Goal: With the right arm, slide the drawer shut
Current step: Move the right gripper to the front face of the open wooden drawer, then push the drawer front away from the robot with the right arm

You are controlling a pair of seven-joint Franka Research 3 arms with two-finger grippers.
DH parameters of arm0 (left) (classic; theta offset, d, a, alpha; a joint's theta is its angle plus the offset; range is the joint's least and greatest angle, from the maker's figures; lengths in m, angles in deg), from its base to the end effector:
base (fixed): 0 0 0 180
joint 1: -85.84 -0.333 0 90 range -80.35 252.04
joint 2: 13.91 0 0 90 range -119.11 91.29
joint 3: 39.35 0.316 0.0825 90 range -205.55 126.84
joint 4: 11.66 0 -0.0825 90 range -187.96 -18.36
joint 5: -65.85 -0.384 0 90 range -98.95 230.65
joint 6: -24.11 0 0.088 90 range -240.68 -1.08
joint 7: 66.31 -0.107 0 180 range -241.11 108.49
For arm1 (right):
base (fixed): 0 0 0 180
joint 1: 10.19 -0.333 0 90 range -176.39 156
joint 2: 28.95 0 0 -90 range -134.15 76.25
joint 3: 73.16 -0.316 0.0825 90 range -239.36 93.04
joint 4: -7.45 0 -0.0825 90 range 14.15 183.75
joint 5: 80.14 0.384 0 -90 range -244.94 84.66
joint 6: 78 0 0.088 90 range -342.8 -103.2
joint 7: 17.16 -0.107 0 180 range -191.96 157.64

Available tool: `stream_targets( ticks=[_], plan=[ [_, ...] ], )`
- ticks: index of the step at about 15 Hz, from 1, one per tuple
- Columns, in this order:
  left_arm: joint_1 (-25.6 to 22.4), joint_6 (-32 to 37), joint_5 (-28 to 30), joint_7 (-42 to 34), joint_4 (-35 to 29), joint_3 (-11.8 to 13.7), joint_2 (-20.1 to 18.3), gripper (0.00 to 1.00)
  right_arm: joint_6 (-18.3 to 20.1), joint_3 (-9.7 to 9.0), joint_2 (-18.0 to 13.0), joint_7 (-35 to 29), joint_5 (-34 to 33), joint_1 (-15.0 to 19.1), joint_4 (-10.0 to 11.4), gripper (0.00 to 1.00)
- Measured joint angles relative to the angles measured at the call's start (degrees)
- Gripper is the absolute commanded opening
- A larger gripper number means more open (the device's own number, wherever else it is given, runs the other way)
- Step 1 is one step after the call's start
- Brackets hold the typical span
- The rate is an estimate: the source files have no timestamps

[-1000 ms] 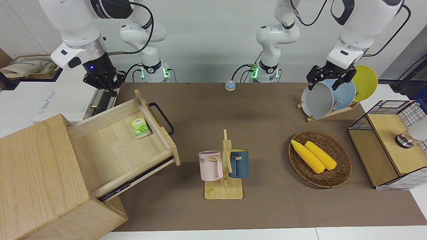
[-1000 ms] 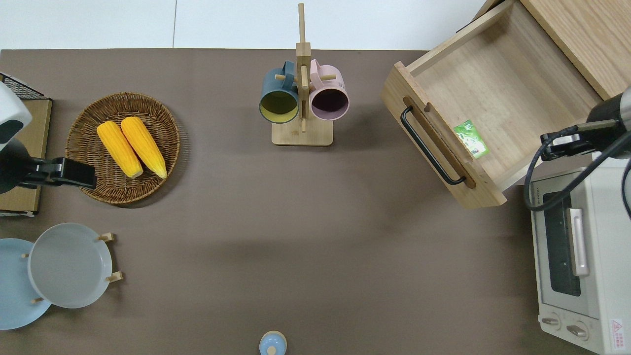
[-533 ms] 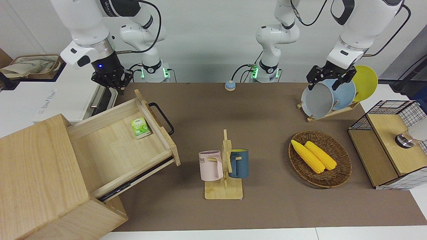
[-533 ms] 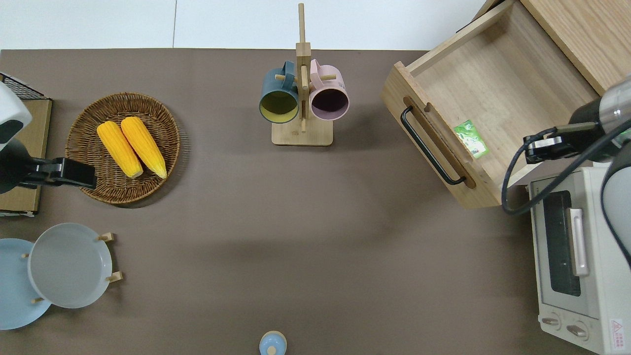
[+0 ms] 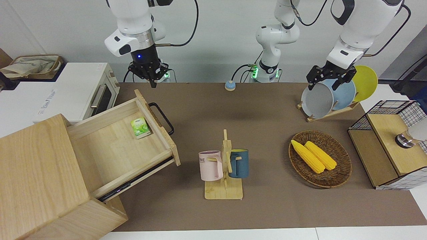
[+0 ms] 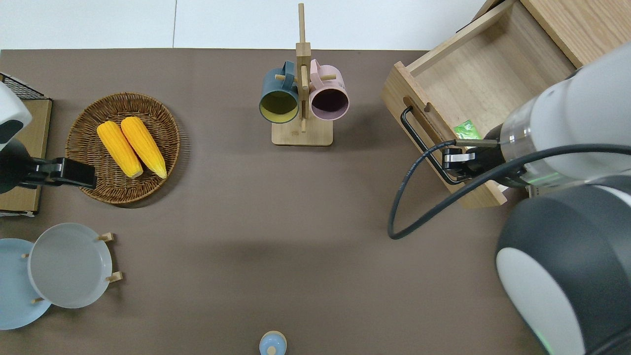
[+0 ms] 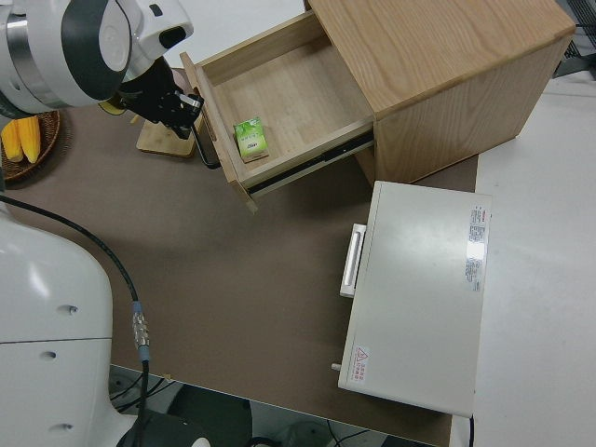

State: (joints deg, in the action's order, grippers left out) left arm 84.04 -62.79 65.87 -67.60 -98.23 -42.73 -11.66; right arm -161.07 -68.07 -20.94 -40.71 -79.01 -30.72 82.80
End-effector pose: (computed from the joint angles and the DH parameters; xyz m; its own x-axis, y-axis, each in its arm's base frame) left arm 0.5612 -0.0148 0.6261 0.9982 -0.0501 -0.0334 -0.0500 -0.9987 0.0034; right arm 0.5620 0.1622 0.6536 0.9904 -0.1379 -0.0070 -0.1380 -0.9904 -0.0048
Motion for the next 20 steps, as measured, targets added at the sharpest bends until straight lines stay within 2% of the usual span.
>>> stream_targets(
  ticks=[6, 13, 16, 20],
  plan=[
    [0.0, 0.0, 0.0, 0.0, 0.0, 0.0, 0.0, 0.99, 0.0, -0.07, 0.4, -13.2, -0.2, -4.8, 0.1, 0.0],
    [0.0, 0.0, 0.0, 0.0, 0.0, 0.0, 0.0, 0.99, -1.6, -0.04, 4.8, -25.7, -2.9, -8.8, 1.0, 0.0],
    [0.0, 0.0, 0.0, 0.0, 0.0, 0.0, 0.0, 0.99, -4.1, 0.03, 6.5, -31.2, -2.9, -9.1, 2.5, 0.0],
    [0.0, 0.0, 0.0, 0.0, 0.0, 0.0, 0.0, 0.99, -9.1, 0.46, 7.2, -36.8, -2.9, -9.1, 7.2, 0.0]
  ],
)
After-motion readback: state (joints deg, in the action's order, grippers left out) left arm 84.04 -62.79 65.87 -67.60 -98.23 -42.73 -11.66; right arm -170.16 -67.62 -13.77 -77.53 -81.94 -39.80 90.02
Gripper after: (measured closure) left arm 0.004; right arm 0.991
